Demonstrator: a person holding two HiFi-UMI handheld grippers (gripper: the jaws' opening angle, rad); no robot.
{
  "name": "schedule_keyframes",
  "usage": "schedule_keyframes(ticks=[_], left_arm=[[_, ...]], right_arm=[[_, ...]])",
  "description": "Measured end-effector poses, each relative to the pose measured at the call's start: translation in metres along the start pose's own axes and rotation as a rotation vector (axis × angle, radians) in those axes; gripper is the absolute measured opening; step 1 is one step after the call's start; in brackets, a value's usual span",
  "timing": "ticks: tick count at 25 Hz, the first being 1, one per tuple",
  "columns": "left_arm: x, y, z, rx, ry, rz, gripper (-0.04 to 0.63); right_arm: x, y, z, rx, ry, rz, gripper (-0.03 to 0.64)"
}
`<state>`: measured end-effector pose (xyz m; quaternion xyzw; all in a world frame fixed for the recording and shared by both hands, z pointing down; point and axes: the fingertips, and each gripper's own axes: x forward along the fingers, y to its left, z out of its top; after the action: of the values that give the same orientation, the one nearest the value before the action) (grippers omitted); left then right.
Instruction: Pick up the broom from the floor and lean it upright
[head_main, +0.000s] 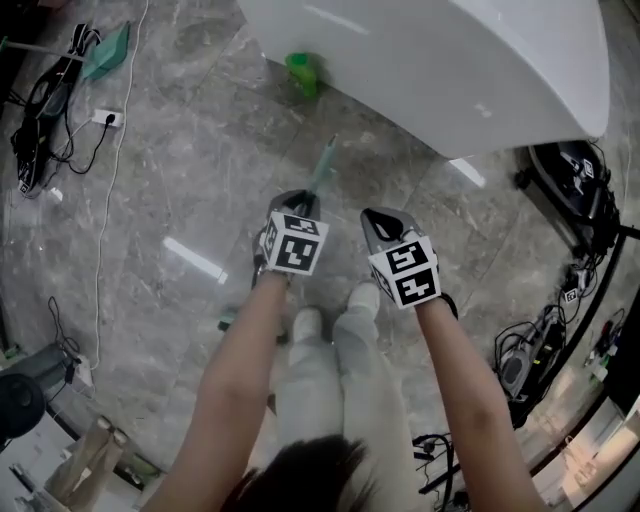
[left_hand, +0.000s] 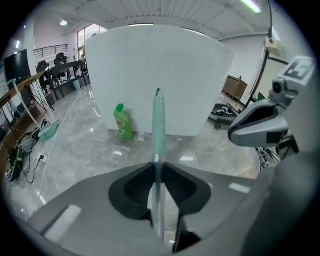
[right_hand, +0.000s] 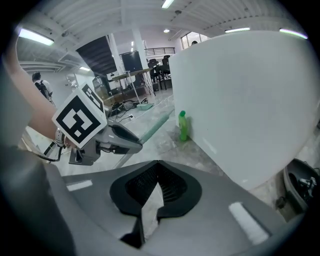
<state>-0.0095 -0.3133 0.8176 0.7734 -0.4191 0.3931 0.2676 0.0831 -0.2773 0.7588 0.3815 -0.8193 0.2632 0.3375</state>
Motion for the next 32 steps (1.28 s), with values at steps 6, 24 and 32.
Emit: schedule_keyframes(ticks=[6, 24, 32], left_arm=[[-0.044, -0.004, 0.065, 0.007, -0.108, -0.004, 0.069], [-0.098, -0.042, 0.250, 0.125, -0.253, -0.034, 0.074], [-0.081, -0.060, 0.317, 0.172, -0.270, -0.048, 0.075]], right_arm=[[-0.041, 0.011, 0.051, -0.083, -0.024, 0.028, 0.002], [-0.147, -0.045, 0.153, -0.014, -0.156, -0.099, 0.002], [-0.181, -0.086, 0.164, 0.044, -0.193, -0.150, 0.002]])
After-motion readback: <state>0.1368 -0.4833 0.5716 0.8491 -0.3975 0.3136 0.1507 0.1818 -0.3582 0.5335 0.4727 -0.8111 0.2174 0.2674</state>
